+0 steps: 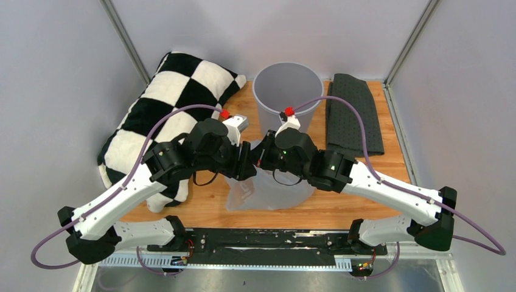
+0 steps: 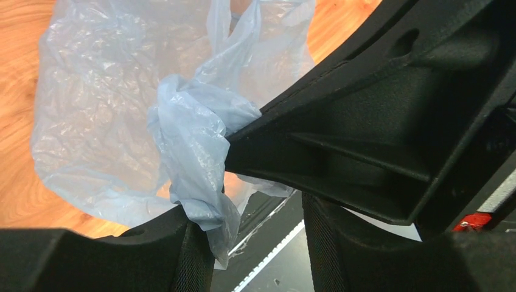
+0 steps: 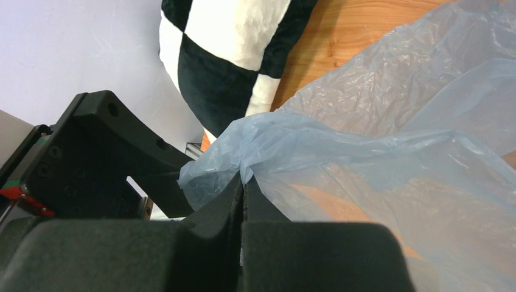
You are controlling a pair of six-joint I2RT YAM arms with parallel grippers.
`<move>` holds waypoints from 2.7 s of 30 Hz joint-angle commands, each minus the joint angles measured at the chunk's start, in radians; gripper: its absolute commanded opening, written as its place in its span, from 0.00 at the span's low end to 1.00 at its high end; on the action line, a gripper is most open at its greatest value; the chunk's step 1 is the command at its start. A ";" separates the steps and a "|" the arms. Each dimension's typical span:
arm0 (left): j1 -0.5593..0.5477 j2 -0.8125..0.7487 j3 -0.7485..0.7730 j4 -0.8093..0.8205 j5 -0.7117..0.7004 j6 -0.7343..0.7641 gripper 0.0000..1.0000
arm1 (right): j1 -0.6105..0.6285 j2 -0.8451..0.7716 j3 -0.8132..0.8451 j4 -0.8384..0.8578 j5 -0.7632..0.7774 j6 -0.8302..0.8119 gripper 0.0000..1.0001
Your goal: Put the trash bags into the trash bin
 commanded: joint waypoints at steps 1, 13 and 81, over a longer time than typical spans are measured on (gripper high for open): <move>0.004 -0.020 0.017 0.024 -0.085 -0.014 0.53 | -0.009 0.005 -0.020 0.044 0.011 0.045 0.00; -0.018 -0.069 -0.124 0.229 -0.152 -0.137 0.47 | -0.008 0.017 -0.049 0.120 0.004 0.133 0.00; -0.057 -0.141 0.146 0.206 -0.210 -0.006 0.00 | -0.890 0.384 0.570 -0.454 -0.247 -0.634 0.76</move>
